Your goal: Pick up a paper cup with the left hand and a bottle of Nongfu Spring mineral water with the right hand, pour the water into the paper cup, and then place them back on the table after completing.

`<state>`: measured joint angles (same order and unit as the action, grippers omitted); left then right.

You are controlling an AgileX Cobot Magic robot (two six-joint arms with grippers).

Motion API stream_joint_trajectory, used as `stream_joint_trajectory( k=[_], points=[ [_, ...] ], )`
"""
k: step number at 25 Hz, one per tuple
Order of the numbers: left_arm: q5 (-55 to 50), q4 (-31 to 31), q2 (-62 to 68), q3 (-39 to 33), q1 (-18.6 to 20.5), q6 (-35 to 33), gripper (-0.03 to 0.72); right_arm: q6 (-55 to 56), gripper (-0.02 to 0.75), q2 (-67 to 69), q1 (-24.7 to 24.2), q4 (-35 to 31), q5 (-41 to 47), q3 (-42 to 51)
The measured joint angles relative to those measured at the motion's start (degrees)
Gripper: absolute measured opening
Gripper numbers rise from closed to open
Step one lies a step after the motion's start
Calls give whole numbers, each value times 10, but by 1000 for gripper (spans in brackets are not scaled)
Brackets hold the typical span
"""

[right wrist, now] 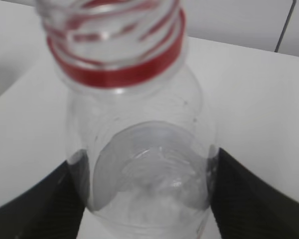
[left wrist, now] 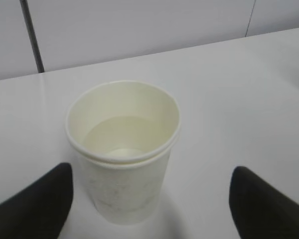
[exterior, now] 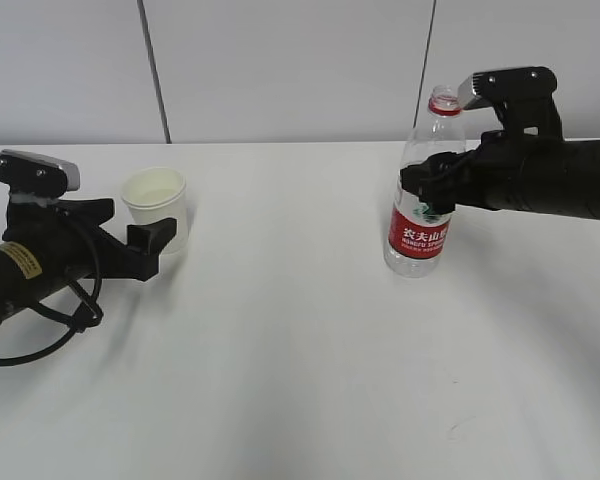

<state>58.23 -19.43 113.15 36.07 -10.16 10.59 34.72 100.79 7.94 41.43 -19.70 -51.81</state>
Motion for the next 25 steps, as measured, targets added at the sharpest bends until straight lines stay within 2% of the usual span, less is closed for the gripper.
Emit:
stream_joint_trajectory(
  k=[5, 8, 16, 25],
  points=[
    [0, 0, 0, 0, 0, 0, 581, 36, 620, 0, 0, 39, -7, 0],
    [0, 0, 0, 0, 0, 0, 581, 47, 644, -4, 0, 52, -10, 0],
    [0, 0, 0, 0, 0, 0, 581, 57, 643, -36, 0, 67, 17, 0],
    [0, 0, 0, 0, 0, 0, 577, 89, 596, -69, 0, 74, 29, 0]
  ],
)
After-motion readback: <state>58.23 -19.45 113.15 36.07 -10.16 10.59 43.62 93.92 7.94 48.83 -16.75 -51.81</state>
